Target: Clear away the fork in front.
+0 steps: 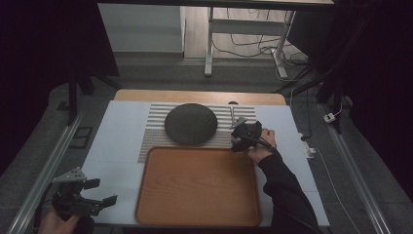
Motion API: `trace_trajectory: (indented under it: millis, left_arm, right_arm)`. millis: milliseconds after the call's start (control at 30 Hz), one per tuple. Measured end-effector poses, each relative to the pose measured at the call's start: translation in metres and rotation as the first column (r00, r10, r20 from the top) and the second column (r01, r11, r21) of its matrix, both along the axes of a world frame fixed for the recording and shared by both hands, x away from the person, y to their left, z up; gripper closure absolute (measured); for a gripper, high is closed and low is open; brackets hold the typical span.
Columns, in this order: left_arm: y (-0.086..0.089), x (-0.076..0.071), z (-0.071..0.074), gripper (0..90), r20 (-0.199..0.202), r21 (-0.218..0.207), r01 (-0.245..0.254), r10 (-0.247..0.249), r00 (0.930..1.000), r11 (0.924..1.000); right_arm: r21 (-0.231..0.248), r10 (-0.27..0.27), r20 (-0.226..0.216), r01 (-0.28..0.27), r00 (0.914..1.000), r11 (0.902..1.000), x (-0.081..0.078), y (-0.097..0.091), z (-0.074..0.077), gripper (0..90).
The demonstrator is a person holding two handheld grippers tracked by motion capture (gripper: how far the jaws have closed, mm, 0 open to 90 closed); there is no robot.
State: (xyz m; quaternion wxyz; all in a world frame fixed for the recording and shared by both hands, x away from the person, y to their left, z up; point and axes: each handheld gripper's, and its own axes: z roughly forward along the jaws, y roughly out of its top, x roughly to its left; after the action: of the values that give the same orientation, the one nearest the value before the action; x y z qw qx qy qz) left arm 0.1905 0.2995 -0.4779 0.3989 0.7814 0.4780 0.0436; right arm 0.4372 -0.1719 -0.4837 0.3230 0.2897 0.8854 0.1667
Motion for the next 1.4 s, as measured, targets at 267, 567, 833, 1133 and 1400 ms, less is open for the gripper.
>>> trace_trajectory:
  millis: [267, 567, 833, 1133, 1400]
  left_arm:
    - [0.000, 0.000, 0.000, 0.5, 0.000, -0.005, 0.004, -0.004, 1.0000, 1.0000]
    - [0.000, 0.000, 0.000, 0.9, -0.002, -0.004, 0.009, -0.009, 1.0000, 1.0000]
    - [-0.002, 0.000, 0.000, 1.1, 0.000, 0.018, 0.019, -0.019, 0.9998, 0.9997]
    - [-0.003, -0.002, 0.001, 1.0, 0.013, 0.026, 0.014, -0.014, 0.9998, 0.9996]
    - [-0.006, -0.003, 0.002, 0.6, 0.035, 0.036, 0.031, -0.032, 0.9989, 0.9989]
  right_arm:
    - [-0.182, 0.105, 0.007, -0.102, 0.9944, 0.9780, 0.007, 0.015, -0.015, 40.0]
    - [-0.385, 0.199, 0.019, -0.176, 0.9799, 0.9060, 0.010, 0.023, -0.032, 64.4]
    - [-0.525, 0.266, 0.061, -0.195, 0.9622, 0.8282, 0.007, 0.030, -0.046, 88.6]
    - [-0.445, 0.271, 0.057, -0.218, 0.9610, 0.8683, -0.002, 0.023, -0.027, 89.1]
    - [-0.349, 0.244, 0.085, -0.201, 0.9659, 0.9153, -0.021, 0.013, -0.008, 89.2]
